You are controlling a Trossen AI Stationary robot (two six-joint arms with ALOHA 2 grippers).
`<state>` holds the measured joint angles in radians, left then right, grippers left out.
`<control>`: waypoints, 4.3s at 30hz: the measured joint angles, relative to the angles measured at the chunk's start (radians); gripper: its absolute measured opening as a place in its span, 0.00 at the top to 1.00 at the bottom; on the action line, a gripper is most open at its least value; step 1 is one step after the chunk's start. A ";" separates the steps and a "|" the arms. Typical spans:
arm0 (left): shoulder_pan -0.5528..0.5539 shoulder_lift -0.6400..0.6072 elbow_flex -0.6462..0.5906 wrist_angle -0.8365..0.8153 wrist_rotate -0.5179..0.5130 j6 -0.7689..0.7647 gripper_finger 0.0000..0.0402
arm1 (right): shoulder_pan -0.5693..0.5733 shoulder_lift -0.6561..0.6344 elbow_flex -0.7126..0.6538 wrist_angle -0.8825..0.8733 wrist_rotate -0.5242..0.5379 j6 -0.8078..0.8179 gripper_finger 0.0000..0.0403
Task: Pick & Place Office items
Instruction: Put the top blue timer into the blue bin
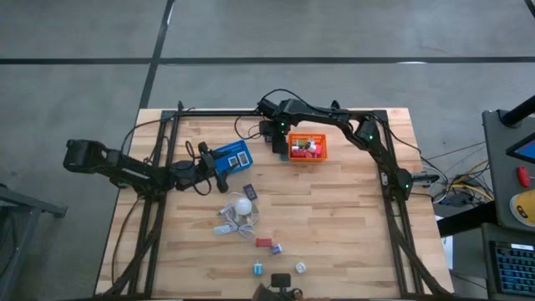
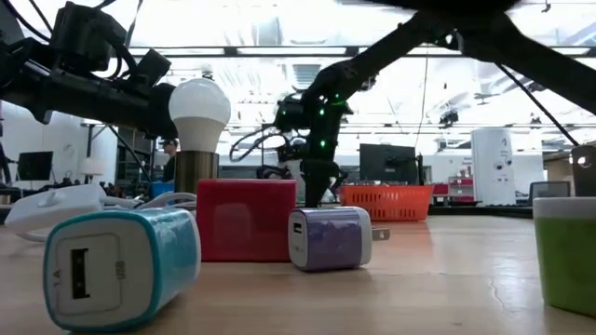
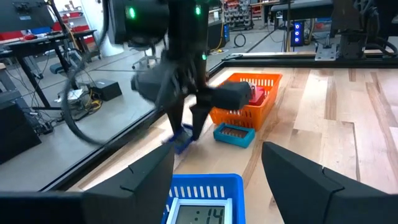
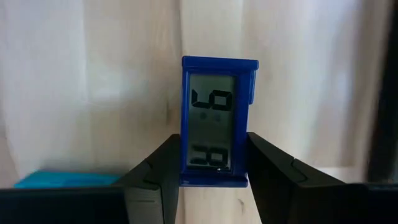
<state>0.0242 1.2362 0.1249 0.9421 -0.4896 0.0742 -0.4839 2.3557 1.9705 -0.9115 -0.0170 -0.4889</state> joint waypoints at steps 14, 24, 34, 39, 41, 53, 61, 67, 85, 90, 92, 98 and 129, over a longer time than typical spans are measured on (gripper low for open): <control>0.000 0.000 0.000 0.000 0.000 0.000 0.38 | 0.059 -0.111 0.002 0.004 -0.092 -0.008 0.66; 0.001 -0.008 -0.015 -0.008 -0.030 0.005 0.38 | 0.157 -0.136 0.002 0.032 -0.089 -0.030 0.66; 0.001 -0.012 -0.016 -0.038 -0.062 -0.003 0.38 | 0.185 -0.136 0.034 0.100 -0.088 -0.053 0.66; 0.002 -0.014 -0.017 -0.019 -0.085 -0.070 0.38 | 0.203 -0.138 0.039 0.202 -0.074 -0.053 0.66; 0.005 -0.014 -0.017 0.018 -0.086 -0.115 0.38 | 0.214 -0.138 0.039 0.239 -0.022 -0.060 0.66; 0.018 -0.014 -0.017 0.156 -0.087 -0.278 0.38 | 0.292 -0.131 0.036 0.341 0.264 -0.164 0.66; 0.052 -0.014 -0.017 0.158 -0.095 -0.379 0.38 | 0.319 -0.130 0.021 0.392 0.313 -0.213 0.66; 0.099 -0.014 -0.017 0.120 -0.102 -0.465 0.38 | 0.334 -0.130 0.021 0.415 0.342 -0.252 0.66; 0.121 -0.014 -0.015 0.116 -0.084 -0.513 0.63 | 0.342 -0.128 0.021 0.438 0.358 -0.275 0.66; 0.121 -0.014 -0.010 0.117 -0.091 -0.505 0.81 | 0.343 -0.127 0.021 0.451 0.367 -0.280 0.66; 0.122 -0.014 -0.010 0.116 -0.098 -0.506 0.86 | 0.345 -0.127 0.021 0.455 0.369 -0.285 0.66; 0.122 -0.014 -0.011 0.114 -0.102 -0.445 0.86 | 0.348 -0.127 0.021 0.459 0.368 -0.290 0.66; 0.122 -0.013 -0.015 0.097 -0.085 -0.396 0.87 | 0.349 -0.130 0.021 0.443 0.347 -0.253 0.91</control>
<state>0.1459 1.2236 0.1097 1.0392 -0.5743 -0.3220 -0.1345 2.2253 1.9915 -0.4683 0.3298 -0.7422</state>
